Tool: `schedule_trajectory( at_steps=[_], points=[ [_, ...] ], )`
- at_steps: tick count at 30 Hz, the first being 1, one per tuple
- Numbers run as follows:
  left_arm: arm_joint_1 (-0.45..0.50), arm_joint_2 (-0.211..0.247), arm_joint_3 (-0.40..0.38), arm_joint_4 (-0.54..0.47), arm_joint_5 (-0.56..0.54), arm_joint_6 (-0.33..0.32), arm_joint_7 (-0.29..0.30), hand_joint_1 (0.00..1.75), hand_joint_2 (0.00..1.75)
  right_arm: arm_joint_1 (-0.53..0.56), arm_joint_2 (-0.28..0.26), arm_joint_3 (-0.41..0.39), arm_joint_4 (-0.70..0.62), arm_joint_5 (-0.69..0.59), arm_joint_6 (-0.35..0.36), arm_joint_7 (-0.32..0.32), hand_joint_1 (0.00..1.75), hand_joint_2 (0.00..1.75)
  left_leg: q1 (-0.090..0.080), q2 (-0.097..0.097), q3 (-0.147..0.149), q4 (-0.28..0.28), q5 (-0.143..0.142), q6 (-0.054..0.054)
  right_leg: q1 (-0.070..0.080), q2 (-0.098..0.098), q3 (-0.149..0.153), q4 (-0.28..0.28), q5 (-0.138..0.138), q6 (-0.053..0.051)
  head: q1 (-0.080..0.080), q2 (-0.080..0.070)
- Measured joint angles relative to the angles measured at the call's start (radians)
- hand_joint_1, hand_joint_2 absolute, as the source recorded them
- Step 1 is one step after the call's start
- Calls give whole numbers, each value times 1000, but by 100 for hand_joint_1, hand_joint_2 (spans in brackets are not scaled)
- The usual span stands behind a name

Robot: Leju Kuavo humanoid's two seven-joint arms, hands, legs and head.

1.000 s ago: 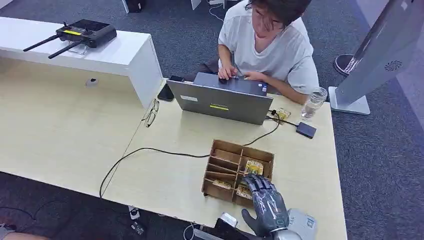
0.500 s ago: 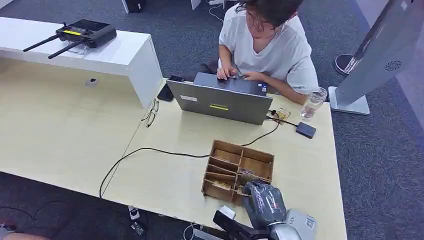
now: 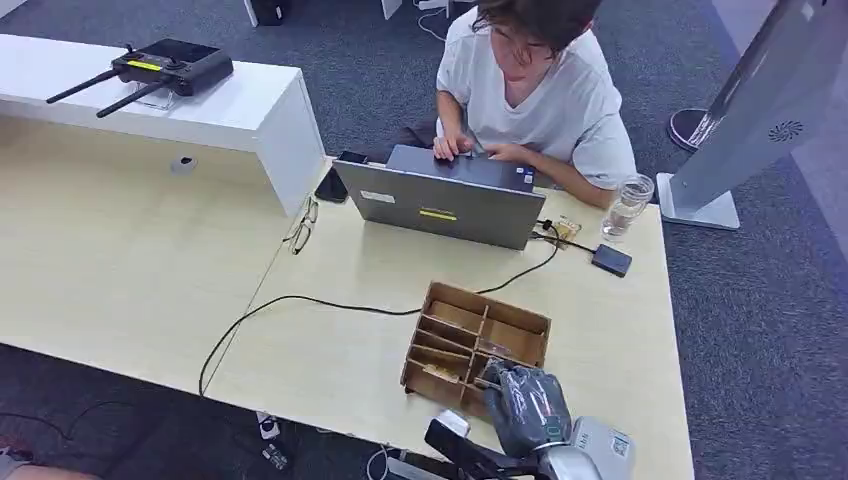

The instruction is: Pass the card to the sensor for recognition and then transmit it.

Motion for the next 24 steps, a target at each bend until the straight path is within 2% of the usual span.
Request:
schedule_trajectory(
  at_steps=[7,10,17,24],
  points=[
    [0,0,0,0,0,0,0,0,0,2,0,0,-9,0,-15,-9,175,175,0,0,0,0,0,0,0,0,0,0,0,0,0,0],
    [0,0,0,0,6,0,0,0,0,10,0,0,-28,3,-47,-25,175,175,0,0,0,0,0,0,0,0,0,0,0,0,0,0],
    [0,0,0,0,21,-2,0,0,0,37,0,-18,-166,23,-141,-83,175,175,0,0,0,0,0,0,0,0,0,0,0,0,0,0],
    [0,0,0,0,27,-3,-1,0,0,53,0,-40,-277,27,-188,-143,175,175,0,0,0,0,0,0,0,0,0,0,0,0,0,0]
  ],
)
